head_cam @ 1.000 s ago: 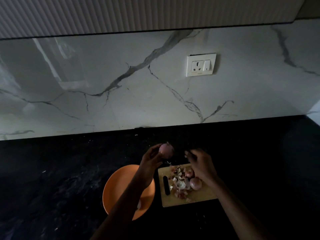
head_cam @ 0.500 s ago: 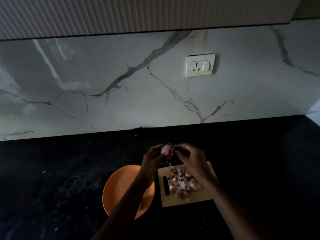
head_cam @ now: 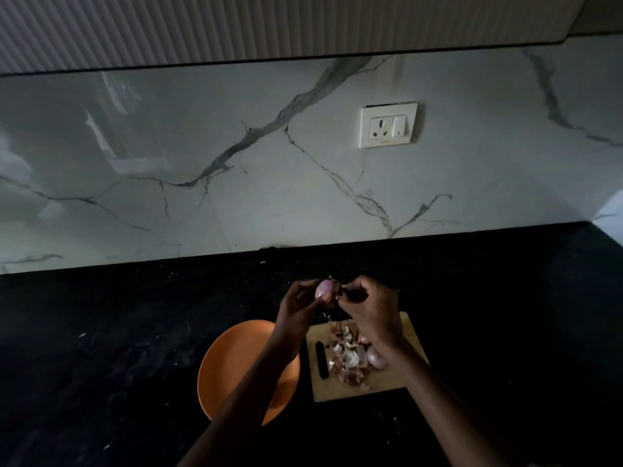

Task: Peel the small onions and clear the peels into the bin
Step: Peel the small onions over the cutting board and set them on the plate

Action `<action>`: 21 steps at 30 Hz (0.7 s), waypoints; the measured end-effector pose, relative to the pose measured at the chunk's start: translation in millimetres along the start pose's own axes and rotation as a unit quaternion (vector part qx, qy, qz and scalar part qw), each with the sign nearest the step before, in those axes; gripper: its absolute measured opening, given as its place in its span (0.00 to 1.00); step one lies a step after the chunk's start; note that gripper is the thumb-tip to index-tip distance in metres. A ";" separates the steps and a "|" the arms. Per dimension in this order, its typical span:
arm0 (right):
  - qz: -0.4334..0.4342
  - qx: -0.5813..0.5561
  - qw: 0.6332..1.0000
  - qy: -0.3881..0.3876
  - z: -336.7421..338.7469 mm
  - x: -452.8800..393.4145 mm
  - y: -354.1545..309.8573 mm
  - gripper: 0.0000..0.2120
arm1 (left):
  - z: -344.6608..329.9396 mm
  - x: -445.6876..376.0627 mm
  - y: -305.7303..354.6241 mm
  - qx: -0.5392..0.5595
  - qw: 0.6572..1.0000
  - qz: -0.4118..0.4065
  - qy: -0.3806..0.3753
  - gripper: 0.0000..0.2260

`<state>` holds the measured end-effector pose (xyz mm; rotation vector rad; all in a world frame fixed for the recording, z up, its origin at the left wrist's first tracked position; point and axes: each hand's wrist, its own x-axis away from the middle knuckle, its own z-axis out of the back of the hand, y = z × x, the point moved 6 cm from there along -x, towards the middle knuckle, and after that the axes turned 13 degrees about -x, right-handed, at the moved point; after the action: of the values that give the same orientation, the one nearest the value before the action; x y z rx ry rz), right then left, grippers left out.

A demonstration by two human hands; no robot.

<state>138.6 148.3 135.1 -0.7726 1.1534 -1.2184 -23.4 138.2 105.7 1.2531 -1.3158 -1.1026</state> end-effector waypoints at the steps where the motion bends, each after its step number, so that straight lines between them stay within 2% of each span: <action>1: 0.013 0.011 1.000 0.005 0.2 -0.4 -0.8 0.08 | -0.4 0.2 0.5 0.002 1.000 -0.001 -0.001 0.18; 7: 0.064 0.019 0.998 -0.002 -2.0 -1.5 -6.7 0.07 | 1.2 -0.4 0.6 -0.002 1.000 -0.007 0.002 0.19; 10: 0.049 -0.023 0.998 -0.040 -2.0 -5.6 -8.4 0.04 | 6.4 -1.9 -1.3 0.007 1.000 -0.006 0.014 0.17; 13: 0.010 -0.045 0.996 -0.075 -4.7 -6.6 -7.5 0.14 | 6.8 -2.9 0.3 -0.002 1.000 -0.005 0.006 0.15; 15: 0.001 -0.046 0.996 -0.076 -4.6 -7.1 -4.9 0.17 | 6.5 -2.9 2.8 -0.004 1.000 -0.002 0.000 0.14; 21: -0.004 -0.018 0.999 -0.042 0.0 -5.5 6.7 0.11 | 5.5 -5.6 4.8 -0.034 0.999 -0.002 0.005 0.09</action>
<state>140.9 155.1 130.3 -0.8476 1.1071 -1.1640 -29.4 144.1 109.4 1.2104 -1.2581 -1.1330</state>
